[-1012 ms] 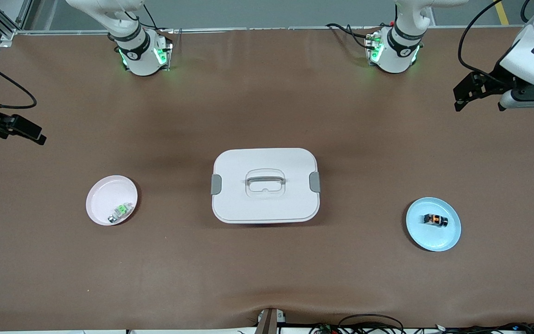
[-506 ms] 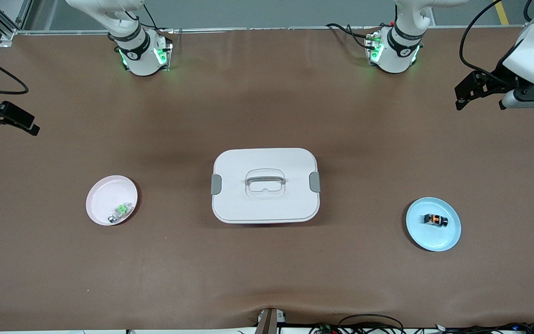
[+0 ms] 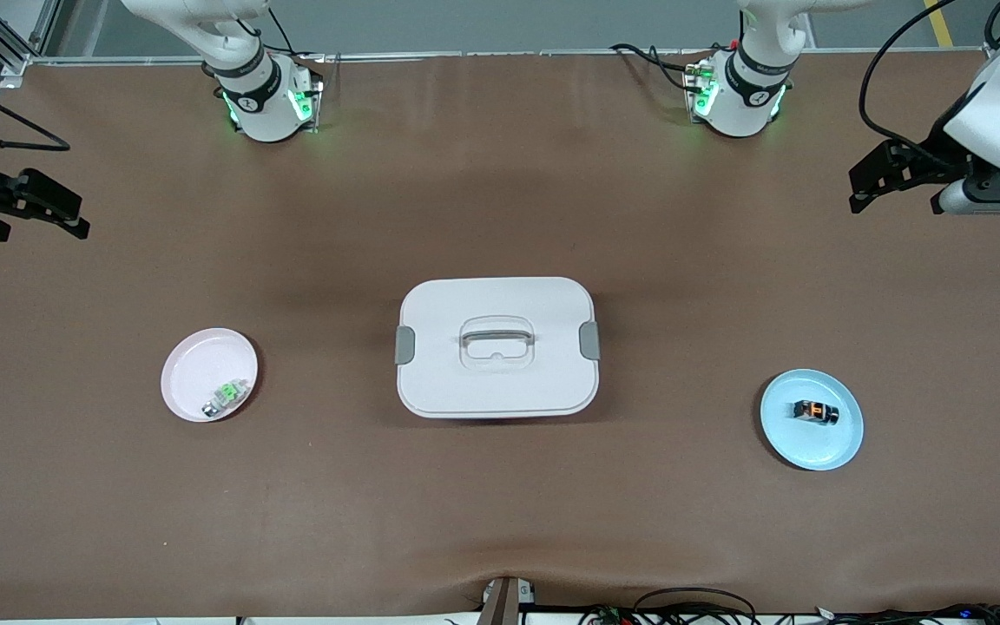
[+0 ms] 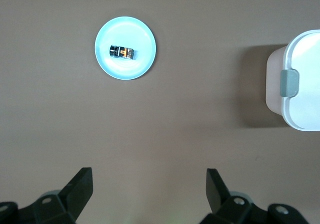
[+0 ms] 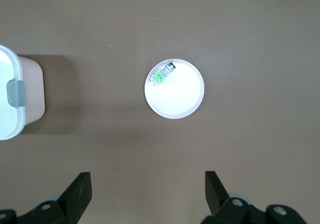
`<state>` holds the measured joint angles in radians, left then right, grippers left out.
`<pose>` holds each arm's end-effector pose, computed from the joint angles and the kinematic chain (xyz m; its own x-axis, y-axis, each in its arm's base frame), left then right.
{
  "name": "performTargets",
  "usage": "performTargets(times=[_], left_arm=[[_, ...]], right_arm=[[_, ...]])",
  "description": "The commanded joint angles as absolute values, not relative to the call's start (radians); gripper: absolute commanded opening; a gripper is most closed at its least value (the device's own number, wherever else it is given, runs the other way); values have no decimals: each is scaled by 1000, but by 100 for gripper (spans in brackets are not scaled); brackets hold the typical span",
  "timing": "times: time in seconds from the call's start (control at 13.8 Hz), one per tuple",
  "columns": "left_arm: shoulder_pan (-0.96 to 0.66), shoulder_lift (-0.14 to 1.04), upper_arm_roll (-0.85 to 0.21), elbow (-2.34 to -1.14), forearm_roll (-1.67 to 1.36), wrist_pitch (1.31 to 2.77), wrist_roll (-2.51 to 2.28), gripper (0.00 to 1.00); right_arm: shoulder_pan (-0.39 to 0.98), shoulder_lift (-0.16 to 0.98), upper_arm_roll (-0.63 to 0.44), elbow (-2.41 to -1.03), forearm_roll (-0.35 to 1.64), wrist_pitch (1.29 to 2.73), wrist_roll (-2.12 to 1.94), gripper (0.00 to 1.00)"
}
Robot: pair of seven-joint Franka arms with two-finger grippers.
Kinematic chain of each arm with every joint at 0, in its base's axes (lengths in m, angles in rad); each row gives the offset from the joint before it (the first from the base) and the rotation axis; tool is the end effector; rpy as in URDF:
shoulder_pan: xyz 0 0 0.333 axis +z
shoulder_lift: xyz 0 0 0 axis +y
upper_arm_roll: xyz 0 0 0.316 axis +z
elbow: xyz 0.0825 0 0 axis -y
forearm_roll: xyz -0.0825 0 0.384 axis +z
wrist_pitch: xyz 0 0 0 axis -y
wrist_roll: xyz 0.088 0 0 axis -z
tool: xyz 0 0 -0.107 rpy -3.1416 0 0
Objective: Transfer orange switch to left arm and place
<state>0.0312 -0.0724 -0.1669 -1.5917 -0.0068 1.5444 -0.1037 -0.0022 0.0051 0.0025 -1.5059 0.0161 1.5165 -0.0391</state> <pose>0.5242 -0.0760 0.6510 0.9992 -0.0320 0.0245 -0.0319 -0.9995 -0.0027 0.5511 0.0020 0.6474 0.9992 0.0403 0.0061 0.0404 -0.9991 -0.0158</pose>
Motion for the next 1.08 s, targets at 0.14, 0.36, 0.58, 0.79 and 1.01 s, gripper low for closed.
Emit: performTargets(times=[0.14, 0.36, 0.58, 0.79, 1.01], left_arm=[[54, -69, -175, -1546, -23, 1508, -83, 100], [54, -68, -170, -1546, -20, 1508, -83, 100], [54, -67, -170, -1545, -8, 1509, -86, 100], [54, -67, -169, -1545, -8, 1508, -91, 100], [54, -69, -167, -1545, -6, 1506, -91, 100]], right_arm=[[-25, 6, -3, -1479, 25, 1473, -57, 100], [-29, 6, -5, -1471, 20, 1410, -57, 100], [-28, 8, -5, -1477, 20, 1402, -54, 100], [-54, 8, -3, -1479, 38, 1457, -46, 100], [-51, 6, -2, -1480, 57, 1456, 9, 100]])
